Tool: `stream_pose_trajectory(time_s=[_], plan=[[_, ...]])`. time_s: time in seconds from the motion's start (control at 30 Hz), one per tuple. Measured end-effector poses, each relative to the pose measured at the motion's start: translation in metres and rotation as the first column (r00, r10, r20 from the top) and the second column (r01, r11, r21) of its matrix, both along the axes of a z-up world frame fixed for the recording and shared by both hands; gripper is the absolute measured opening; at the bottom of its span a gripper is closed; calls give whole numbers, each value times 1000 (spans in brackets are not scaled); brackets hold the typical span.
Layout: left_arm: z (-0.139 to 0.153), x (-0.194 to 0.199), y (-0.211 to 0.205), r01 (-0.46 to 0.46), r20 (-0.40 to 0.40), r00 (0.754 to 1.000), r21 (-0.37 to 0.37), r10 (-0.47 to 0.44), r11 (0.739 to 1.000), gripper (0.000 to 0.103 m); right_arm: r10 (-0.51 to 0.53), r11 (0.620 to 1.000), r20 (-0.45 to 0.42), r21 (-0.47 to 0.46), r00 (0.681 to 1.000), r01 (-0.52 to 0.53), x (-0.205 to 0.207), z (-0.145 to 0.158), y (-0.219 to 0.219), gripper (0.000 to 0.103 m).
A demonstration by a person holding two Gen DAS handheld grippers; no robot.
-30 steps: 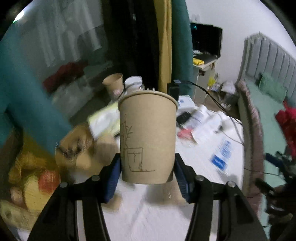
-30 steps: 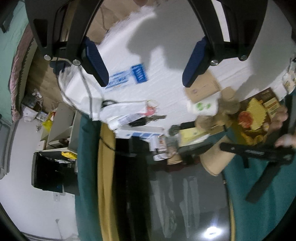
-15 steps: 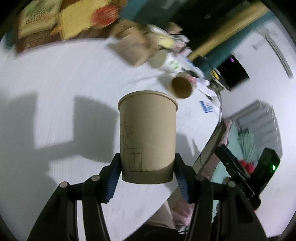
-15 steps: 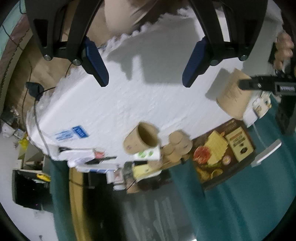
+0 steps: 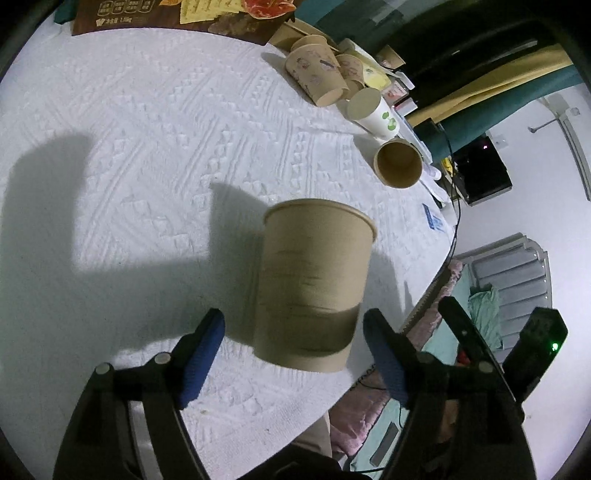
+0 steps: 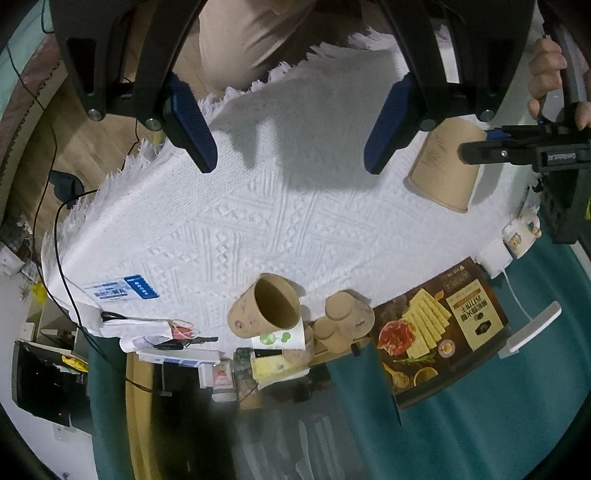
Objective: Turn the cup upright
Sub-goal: 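Lift the brown cup with the left gripper toward the right gripper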
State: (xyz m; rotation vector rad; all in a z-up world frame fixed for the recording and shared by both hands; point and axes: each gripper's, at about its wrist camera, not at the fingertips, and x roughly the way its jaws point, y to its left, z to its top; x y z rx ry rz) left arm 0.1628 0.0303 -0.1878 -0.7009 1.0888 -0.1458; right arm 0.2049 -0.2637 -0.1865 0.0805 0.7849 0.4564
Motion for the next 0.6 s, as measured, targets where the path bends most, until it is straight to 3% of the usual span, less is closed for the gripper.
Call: stream_pose_trajectory(time_s=[0.13,0.23,0.4,0.5,0.6], plan=[[13,-13,5,4,56,998,-2,-4,1000,78,50,998,1,-32,999,-50,3,6,14,80],[26,-26,13,-9,113,994,-5,10,1000,78,144,989,-47,20,988,-143,8,13,31,80],[39,-62,40,-77,185,980,21,72,997,78,324,943,-207,146,923,-299,24,11,75,80],[47,-88,56,-139,234,966,115,109,984,79,364,931,-255,135,896,-340,31,7,103,80],[52,-111,67,-202,278,951,226,136,953,79,385,923,-321,148,865,-356,45,-4,124,80]])
